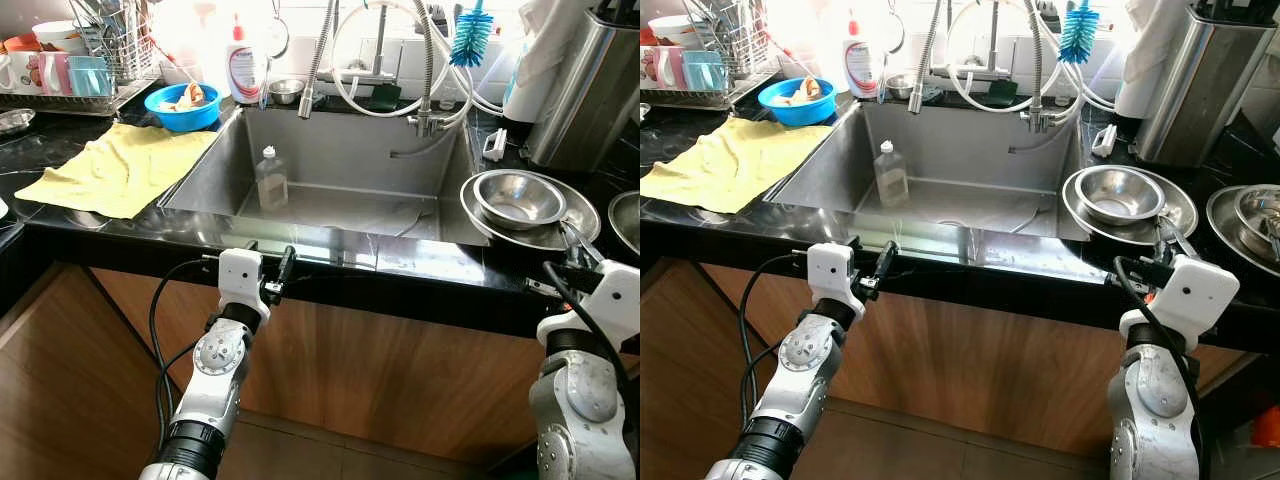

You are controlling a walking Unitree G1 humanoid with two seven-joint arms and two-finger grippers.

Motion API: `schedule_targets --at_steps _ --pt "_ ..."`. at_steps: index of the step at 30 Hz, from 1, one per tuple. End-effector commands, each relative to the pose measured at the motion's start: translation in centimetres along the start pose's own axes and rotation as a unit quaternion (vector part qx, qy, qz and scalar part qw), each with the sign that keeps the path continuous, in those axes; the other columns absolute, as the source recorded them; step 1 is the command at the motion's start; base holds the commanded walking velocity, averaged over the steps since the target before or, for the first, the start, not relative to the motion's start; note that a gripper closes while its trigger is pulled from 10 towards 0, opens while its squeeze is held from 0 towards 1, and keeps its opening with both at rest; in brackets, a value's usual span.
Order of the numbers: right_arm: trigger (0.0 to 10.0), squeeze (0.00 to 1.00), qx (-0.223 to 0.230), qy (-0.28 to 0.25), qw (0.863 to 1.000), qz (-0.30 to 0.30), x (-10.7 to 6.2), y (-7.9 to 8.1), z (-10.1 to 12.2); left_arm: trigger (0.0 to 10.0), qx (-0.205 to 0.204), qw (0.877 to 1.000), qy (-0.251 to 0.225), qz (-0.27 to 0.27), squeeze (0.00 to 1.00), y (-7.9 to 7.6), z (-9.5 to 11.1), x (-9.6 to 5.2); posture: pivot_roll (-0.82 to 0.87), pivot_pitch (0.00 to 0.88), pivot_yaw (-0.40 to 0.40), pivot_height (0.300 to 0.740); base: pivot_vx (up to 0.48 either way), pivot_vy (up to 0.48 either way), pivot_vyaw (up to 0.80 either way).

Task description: Kitchen organization

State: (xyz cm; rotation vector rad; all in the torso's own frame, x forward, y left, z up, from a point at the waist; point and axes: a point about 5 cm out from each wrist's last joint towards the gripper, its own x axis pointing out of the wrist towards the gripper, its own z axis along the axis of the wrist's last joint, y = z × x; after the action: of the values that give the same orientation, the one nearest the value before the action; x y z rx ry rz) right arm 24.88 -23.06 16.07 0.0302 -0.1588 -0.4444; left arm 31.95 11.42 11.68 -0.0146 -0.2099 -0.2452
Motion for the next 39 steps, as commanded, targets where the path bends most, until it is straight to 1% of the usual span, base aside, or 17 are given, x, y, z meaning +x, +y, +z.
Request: schedule_targets --at_steps 1,2,3,4,5,9,21,23,26,31,34,37,38,39 --pt "2.0 0.0 -0.005 -0.022 1.0 -0.003 0.1 0.0 0.9 10.0 0.006 1.0 0.016 0.001 0.0 0.1 -0.6 -0.2 -0.12 0.0 0.013 0.74 0.0 0.0 0.0" --pt "4.1 0.0 -0.008 -0.025 1.0 0.002 0.2 0.2 1.0 10.0 0.006 1.0 0.016 0.001 0.0 0.1 -0.6 -0.2 -0.13 0.0 0.014 0.74 0.0 0.0 0.0" --pt "7.9 0.0 -0.015 -0.031 0.999 0.009 0.2 0.3 1.2 10.0 0.006 1.0 0.016 0.001 0.0 0.1 -0.6 -0.2 -0.13 0.0 0.014 0.74 0.0 0.0 0.0" --pt "10.0 0.0 -0.021 -0.036 0.999 0.014 0.2 0.4 1.3 10.0 0.006 1.0 0.016 0.001 0.0 0.1 -0.6 -0.2 -0.13 0.0 0.014 0.74 0.0 0.0 0.0" --pt "10.0 0.0 -0.025 -0.039 0.999 0.017 0.2 0.5 1.4 10.0 0.006 1.0 0.016 0.001 0.0 0.1 -0.6 -0.2 -0.13 0.0 0.014 0.74 0.0 0.0 0.0" --pt "10.0 0.0 -0.016 -0.049 0.999 0.009 0.3 0.5 1.8 10.0 0.005 1.0 0.016 0.002 0.0 0.1 -0.6 -0.2 -0.12 0.0 0.012 0.74 0.0 0.0 0.0" --pt "10.0 0.0 -0.027 -0.074 0.997 0.011 0.6 0.7 2.7 10.0 0.005 1.0 0.015 0.004 0.0 0.1 -0.5 -0.2 -0.12 0.0 0.011 0.74 0.0 0.0 0.0" --pt "10.0 0.0 -0.036 -0.094 0.995 0.009 0.7 0.7 3.3 10.0 0.005 1.0 0.014 0.005 0.0 0.2 -0.5 -0.1 -0.12 0.0 0.011 0.74 0.0 0.0 0.0" --pt "10.0 0.0 -0.037 -0.1 0.994 0.01 0.7 0.8 3.5 10.0 0.005 1.0 0.014 0.005 0.0 0.2 -0.5 -0.1 -0.12 0.0 0.011 0.74 0.0 0.0 0.0" --pt "10.0 0.0 -0.036 -0.103 0.994 0.006 0.7 0.6 3.7 10.0 0.004 1.0 0.014 0.005 0.0 0.2 -0.5 -0.1 -0.12 0.0 0.01 0.74 0.0 0.0 0.0" --pt "10.0 0.0 -0.039 -0.117 0.992 -0.007 0.8 0.3 4.2 10.0 0.004 1.0 0.013 0.005 0.0 0.2 -0.5 -0.1 -0.12 0.0 0.01 0.74 0.0 0.0 0.0" --pt "10.0 0.0 -0.045 -0.127 0.991 -0.004 0.9 0.4 4.6 10.0 0.004 1.0 0.013 0.006 0.0 0.2 -0.5 -0.1 -0.12 0.0 0.009 0.74 0.0 0.0 0.0" --pt "10.0 0.0 -0.063 -0.145 0.987 0.005 0.9 0.7 5.2 10.0 0.004 1.0 0.012 0.005 0.0 0.2 -0.4 -0.1 -0.12 0.0 0.01 0.74 0.0 0.0 0.0" --pt "10.0 0.0 -0.069 -0.155 0.986 0.009 0.8 0.9 5.5 10.0 0.004 1.0 0.011 0.005 0.0 0.2 -0.4 -0.1 -0.12 0.0 0.011 0.74 0.0 0.0 0.0"
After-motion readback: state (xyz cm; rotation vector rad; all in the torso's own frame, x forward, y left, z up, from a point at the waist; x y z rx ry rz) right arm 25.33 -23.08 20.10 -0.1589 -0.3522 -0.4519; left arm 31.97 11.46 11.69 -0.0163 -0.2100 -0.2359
